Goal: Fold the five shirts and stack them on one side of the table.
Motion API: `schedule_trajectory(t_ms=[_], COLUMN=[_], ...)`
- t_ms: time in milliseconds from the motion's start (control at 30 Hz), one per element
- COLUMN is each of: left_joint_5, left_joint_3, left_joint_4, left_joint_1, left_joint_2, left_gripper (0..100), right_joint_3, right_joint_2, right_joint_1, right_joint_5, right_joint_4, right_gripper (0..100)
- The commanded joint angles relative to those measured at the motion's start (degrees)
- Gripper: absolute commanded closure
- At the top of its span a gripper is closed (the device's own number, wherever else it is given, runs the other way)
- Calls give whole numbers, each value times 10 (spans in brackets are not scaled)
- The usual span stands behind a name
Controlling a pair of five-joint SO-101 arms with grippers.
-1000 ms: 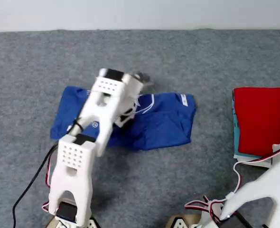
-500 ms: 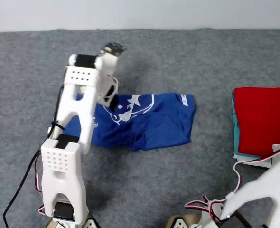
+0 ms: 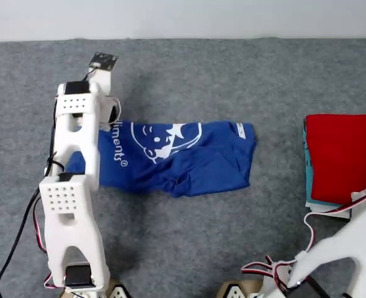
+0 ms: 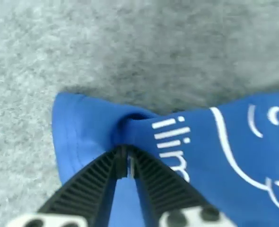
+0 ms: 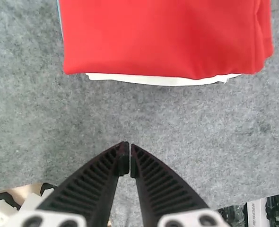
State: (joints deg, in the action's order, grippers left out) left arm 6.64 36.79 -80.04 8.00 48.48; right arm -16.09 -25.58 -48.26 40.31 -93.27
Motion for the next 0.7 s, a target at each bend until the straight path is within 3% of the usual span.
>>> schedule_trajectory(t_ms=[0, 200, 400, 533, 667], left_joint_5=[-4, -2, -4, -6, -33], left_joint_3=[22, 65, 180, 276, 223], left_joint_4=[25, -4, -134, -209, -207], left_joint_1=[18, 33, 15, 13, 63], left_joint_2=[9, 25, 13, 5, -40], left_gripper=[986, 985, 976, 918, 823], right_joint_3=[4, 4, 4, 5, 6], right_joint_2=[-17, -18, -18, -18, -18], right_joint_1=[4, 2, 2, 1, 1], right_joint_5=[6, 6, 6, 6, 6], right_joint_4=[7, 1, 0, -2, -28], right_gripper=[987, 989, 989, 989, 989])
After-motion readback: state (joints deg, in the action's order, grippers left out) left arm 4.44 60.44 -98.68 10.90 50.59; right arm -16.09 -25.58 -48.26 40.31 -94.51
